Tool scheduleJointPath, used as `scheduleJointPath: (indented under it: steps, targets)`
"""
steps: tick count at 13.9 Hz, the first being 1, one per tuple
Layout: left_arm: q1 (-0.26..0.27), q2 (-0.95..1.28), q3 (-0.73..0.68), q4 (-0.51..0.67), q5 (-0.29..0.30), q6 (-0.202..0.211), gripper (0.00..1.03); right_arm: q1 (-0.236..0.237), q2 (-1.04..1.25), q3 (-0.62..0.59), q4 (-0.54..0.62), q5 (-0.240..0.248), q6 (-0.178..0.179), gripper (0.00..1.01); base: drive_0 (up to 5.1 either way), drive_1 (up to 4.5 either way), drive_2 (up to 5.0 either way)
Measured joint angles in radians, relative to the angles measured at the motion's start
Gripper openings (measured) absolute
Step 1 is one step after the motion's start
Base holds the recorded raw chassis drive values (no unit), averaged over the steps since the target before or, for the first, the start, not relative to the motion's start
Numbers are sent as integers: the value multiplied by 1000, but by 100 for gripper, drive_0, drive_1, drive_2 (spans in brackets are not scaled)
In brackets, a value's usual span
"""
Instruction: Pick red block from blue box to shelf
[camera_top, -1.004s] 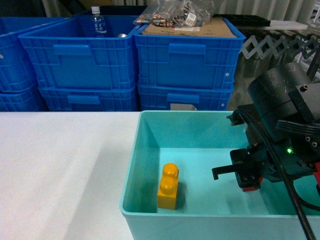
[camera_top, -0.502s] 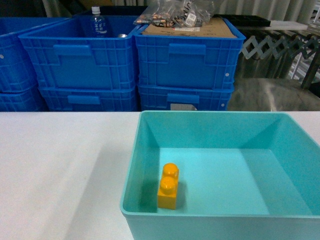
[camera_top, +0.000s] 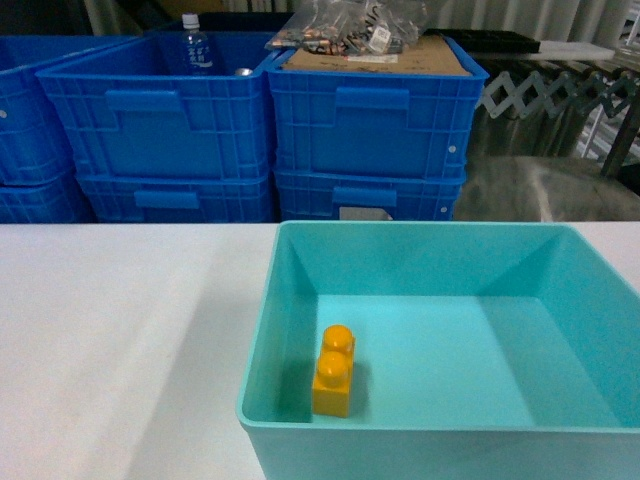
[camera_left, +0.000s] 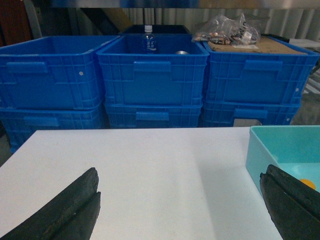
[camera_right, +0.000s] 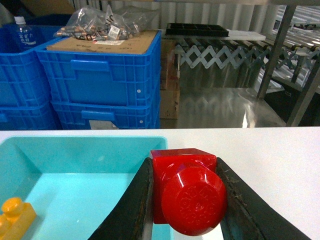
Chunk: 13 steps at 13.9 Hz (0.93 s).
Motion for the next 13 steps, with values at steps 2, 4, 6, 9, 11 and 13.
scheduleJointPath:
  steps: [2, 4, 6, 9, 11, 13]
  targets:
    - [0, 0, 0, 0, -2, 0, 98, -103, -80, -31, -26, -100, 3, 28, 0, 0, 0]
    - [0, 0, 0, 0, 0, 0, 98, -102, -134, -64, -58, -110, 6, 28, 0, 0, 0]
    - [0, 0, 0, 0, 0, 0, 98, -102, -174, -79, -86, -111, 7, 28, 0, 0, 0]
    - [0, 0, 0, 0, 0, 0, 98, -102, -232, -91, -122, -111, 8, 28, 0, 0, 0]
    - [0, 0, 0, 0, 0, 0, 98, -102, -265, -103, -150, -111, 9, 28, 0, 0, 0]
    - [0, 0, 0, 0, 0, 0, 98, -102, -293, -128, -146, -111, 10, 28, 0, 0, 0]
